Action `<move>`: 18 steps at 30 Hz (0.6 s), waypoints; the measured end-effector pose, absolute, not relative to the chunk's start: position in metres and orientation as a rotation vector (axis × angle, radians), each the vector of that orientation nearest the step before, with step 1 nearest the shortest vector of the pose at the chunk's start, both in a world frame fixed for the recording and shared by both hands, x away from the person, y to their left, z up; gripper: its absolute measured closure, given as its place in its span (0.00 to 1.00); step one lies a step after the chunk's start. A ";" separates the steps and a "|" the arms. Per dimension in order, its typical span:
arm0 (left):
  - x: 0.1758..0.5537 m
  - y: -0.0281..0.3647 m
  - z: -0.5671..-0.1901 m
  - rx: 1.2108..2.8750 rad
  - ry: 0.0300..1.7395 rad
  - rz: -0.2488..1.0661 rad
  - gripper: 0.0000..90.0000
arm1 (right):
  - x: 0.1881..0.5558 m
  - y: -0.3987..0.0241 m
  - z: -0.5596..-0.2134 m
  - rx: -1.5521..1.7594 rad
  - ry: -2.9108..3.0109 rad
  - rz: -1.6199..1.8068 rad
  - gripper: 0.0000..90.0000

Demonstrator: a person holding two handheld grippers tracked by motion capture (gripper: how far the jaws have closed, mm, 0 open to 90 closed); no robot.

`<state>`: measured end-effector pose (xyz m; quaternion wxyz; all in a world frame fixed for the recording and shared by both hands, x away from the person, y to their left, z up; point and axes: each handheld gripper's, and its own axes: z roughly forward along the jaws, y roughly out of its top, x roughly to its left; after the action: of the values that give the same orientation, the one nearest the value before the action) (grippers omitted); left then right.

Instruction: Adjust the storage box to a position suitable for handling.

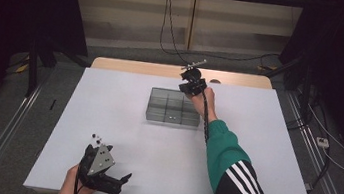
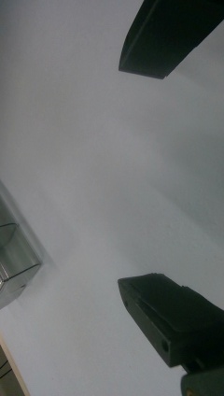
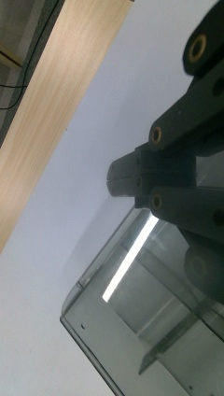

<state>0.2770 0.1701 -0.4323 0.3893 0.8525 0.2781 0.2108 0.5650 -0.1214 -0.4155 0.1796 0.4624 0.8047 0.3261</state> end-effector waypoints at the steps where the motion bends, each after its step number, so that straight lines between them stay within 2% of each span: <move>1: 0.277 0.170 -0.432 2.165 0.708 0.537 0.00 | 0.567 -0.121 -0.416 1.312 2.270 0.912 1.00; 18: 0.277 0.171 -0.432 2.168 0.702 0.533 0.00 | 0.572 -0.102 -0.422 1.259 2.327 0.807 1.00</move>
<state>0.2773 0.1709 -0.4325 0.3901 0.8530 0.2761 0.2098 0.5720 -0.1025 -0.4218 0.1867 0.4472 0.8264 0.2866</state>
